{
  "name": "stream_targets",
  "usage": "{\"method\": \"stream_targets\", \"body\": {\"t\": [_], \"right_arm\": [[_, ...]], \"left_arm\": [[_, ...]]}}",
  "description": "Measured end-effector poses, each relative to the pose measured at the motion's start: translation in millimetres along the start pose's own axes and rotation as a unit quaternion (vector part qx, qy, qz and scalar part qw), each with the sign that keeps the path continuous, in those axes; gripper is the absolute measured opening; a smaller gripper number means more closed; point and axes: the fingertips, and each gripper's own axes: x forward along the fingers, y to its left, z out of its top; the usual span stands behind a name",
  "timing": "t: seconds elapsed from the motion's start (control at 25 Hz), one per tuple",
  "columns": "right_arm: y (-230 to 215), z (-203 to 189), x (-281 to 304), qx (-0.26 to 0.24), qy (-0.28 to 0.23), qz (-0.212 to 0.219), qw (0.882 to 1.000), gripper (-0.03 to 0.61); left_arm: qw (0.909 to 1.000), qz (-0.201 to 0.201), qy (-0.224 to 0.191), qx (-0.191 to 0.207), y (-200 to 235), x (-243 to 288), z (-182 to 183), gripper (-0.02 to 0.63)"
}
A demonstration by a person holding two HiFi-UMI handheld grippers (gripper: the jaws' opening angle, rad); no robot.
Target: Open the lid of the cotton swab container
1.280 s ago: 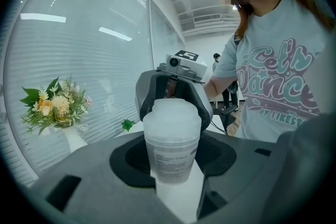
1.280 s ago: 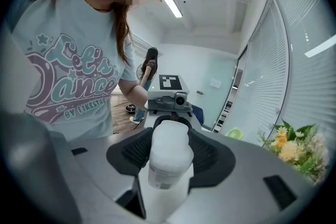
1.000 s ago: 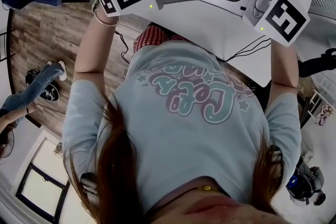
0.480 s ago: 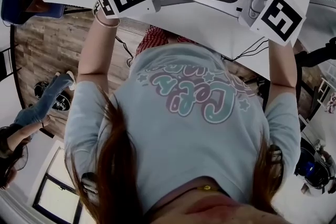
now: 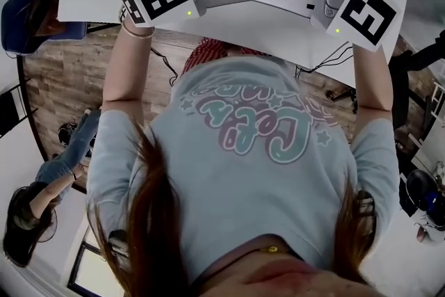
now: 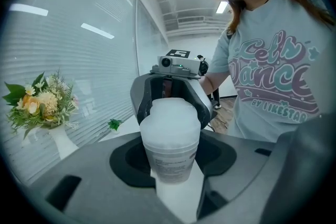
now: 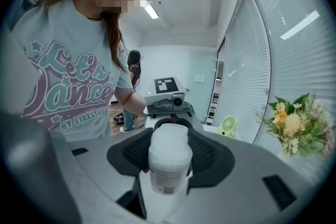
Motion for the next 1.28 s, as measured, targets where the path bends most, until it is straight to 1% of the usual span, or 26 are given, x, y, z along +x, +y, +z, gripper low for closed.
{"method": "stream_targets", "body": {"t": [0.24, 0.28, 0.36, 0.4, 0.44, 0.52, 0.68, 0.84, 1.0, 1.16, 1.28], "right_arm": [[0.0, -1.0, 1.7, 0.017, 0.012, -0.014, 1.000, 0.210], [-0.3, -0.3, 1.7, 0.028, 0.010, -0.018, 0.999, 0.210], [-1.8, 2.3, 0.7, 0.068, -0.004, -0.019, 0.998, 0.209], [-2.6, 4.1, 0.0, 0.079, -0.011, -0.016, 0.997, 0.209], [-2.8, 5.3, -0.6, 0.079, -0.016, -0.014, 0.997, 0.209], [-2.2, 5.0, -0.6, 0.070, -0.013, -0.018, 0.997, 0.209], [-1.5, 6.1, -0.5, 0.070, -0.011, -0.021, 0.997, 0.210], [-0.8, 1.7, 0.4, 0.037, 0.007, -0.034, 0.999, 0.212], [-0.2, 3.8, 1.6, -0.013, 0.017, -0.061, 0.998, 0.218], [-0.2, 7.1, -1.4, -0.029, 0.023, -0.083, 0.996, 0.222], [-0.1, 7.1, -2.8, -0.039, 0.026, -0.090, 0.995, 0.222]], "left_arm": [[0.9999, -0.013, 0.000, 0.008, -2.7, -0.8, -0.7, 0.199], [0.9998, -0.013, 0.001, 0.012, -2.7, -0.9, -0.8, 0.199], [0.9997, -0.011, 0.006, 0.023, -2.6, -0.9, -1.1, 0.198], [0.9996, -0.011, 0.008, 0.026, -2.7, -1.1, -1.0, 0.198], [0.9995, -0.014, 0.007, 0.026, -3.0, -1.2, -0.5, 0.198], [0.9995, -0.020, 0.006, 0.026, -3.8, -1.3, -0.1, 0.198], [0.9993, -0.024, 0.013, 0.027, -4.8, -2.2, 0.2, 0.199], [0.9988, -0.024, 0.027, 0.032, -4.2, -0.2, -4.5, 0.198], [0.9988, -0.026, 0.029, 0.028, -4.1, -0.8, -4.9, 0.199], [0.9992, -0.027, 0.022, 0.021, -4.2, -1.1, -0.9, 0.199], [0.9993, -0.027, 0.025, 0.010, -5.3, 0.4, -6.3, 0.199]]}}
